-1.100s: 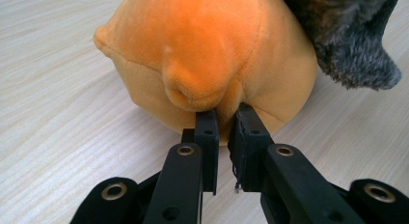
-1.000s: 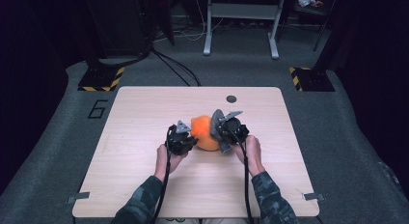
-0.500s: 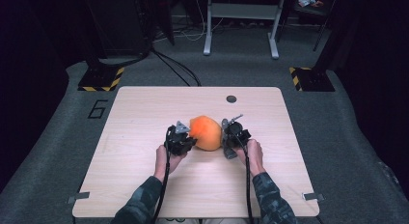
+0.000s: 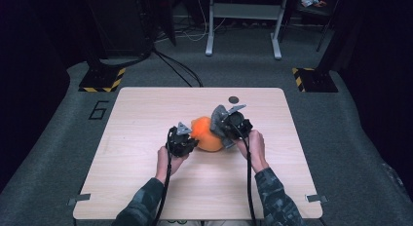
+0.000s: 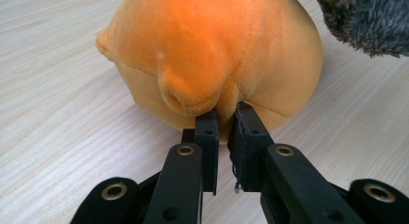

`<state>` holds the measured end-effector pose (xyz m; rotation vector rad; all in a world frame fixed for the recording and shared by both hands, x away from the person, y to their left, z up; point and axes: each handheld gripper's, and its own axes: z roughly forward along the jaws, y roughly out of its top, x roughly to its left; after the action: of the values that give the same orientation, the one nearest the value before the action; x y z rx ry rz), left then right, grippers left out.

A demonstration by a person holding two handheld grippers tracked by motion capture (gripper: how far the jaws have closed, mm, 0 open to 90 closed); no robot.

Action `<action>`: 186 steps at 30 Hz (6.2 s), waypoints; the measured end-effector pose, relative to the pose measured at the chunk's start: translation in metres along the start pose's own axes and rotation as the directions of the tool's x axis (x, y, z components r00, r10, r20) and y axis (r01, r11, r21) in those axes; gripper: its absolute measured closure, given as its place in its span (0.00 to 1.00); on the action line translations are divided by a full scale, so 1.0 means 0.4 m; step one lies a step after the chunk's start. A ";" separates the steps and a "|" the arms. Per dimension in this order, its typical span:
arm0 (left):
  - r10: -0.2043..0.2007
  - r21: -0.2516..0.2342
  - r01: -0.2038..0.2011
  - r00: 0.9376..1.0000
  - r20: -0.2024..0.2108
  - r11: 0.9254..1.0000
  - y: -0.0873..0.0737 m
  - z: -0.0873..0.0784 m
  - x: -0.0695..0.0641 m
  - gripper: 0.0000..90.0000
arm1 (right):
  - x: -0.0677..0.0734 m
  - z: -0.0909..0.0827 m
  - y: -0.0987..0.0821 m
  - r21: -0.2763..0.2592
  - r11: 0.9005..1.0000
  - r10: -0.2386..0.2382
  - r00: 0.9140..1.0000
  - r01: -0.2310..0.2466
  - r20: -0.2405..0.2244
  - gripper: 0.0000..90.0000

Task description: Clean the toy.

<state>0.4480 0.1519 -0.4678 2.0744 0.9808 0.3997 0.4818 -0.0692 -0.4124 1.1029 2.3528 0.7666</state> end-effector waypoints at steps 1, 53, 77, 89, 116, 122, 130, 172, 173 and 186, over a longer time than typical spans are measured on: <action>0.001 0.000 -0.001 1.000 -0.002 1.000 0.000 0.000 -0.001 0.91 | 0.012 -0.004 0.010 -0.001 1.000 -0.003 1.000 0.003 -0.007 0.79; -0.013 -0.009 0.013 1.000 -0.002 1.000 -0.008 0.002 0.004 0.91 | -0.021 0.034 -0.047 0.056 0.998 0.036 0.999 -0.036 0.007 0.78; 0.025 -0.037 -0.028 0.997 -0.068 0.999 0.001 -0.022 0.004 0.64 | 0.026 0.041 0.006 0.017 1.000 -0.001 0.999 0.001 -0.035 0.79; 0.139 -0.001 -0.140 0.988 -0.065 0.990 0.032 -0.004 0.002 0.70 | 0.028 0.046 0.008 0.009 1.000 0.001 0.999 -0.001 -0.038 0.79; -0.053 -0.060 0.054 0.998 0.019 0.997 0.047 -0.039 0.001 0.89 | 0.059 0.012 0.027 -0.069 0.997 -0.033 0.999 0.031 -0.022 0.78; -0.070 -0.069 0.071 0.997 0.016 0.995 0.037 -0.033 0.013 0.89 | 0.039 0.029 -0.003 -0.025 1.000 -0.010 1.000 0.009 -0.030 0.78; -0.073 -0.070 0.074 0.997 0.019 0.995 0.033 -0.029 0.017 0.88 | 0.010 0.064 -0.046 0.049 0.998 0.039 0.999 -0.038 -0.019 0.78; -0.064 -0.073 0.064 0.998 0.004 0.995 0.031 -0.025 0.016 0.88 | 0.029 0.034 -0.009 0.030 1.000 0.003 0.999 -0.001 -0.043 0.78; -0.068 -0.076 0.068 0.998 0.005 0.995 0.030 -0.025 0.018 0.88 | 0.019 0.044 -0.023 0.043 0.999 0.003 0.999 -0.001 -0.038 0.78; -0.075 -0.069 0.075 0.997 0.002 0.995 0.028 -0.026 0.025 0.88 | -0.015 0.137 -0.094 0.175 0.982 0.072 0.997 -0.068 -0.019 0.78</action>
<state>0.4542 0.1606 -0.4531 1.9691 1.0278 0.3894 0.4964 -0.0778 -0.4769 1.2610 2.4517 0.6108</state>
